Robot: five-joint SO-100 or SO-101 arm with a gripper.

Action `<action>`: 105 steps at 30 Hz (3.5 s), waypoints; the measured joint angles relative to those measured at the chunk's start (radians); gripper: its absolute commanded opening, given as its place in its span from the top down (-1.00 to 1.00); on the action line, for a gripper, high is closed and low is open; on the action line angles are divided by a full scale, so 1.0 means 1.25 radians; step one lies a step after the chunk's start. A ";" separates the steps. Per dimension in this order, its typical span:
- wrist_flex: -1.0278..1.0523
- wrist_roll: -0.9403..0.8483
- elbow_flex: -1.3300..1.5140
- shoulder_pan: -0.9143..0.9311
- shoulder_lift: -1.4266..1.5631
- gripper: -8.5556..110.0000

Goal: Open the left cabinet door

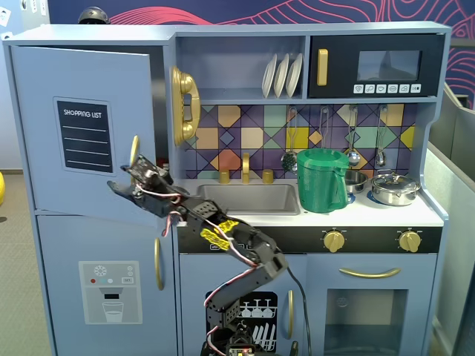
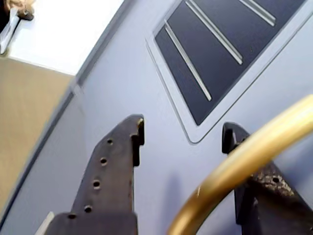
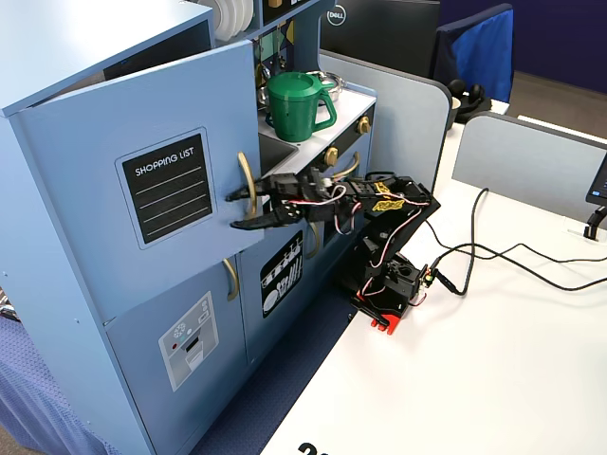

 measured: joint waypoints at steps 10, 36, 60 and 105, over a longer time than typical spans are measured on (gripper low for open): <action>-0.042 -0.018 0.164 0.026 0.169 0.67; 0.269 0.275 0.319 0.443 0.604 0.71; 0.064 0.106 0.139 0.263 0.180 0.71; 0.622 0.356 0.304 0.736 0.351 0.76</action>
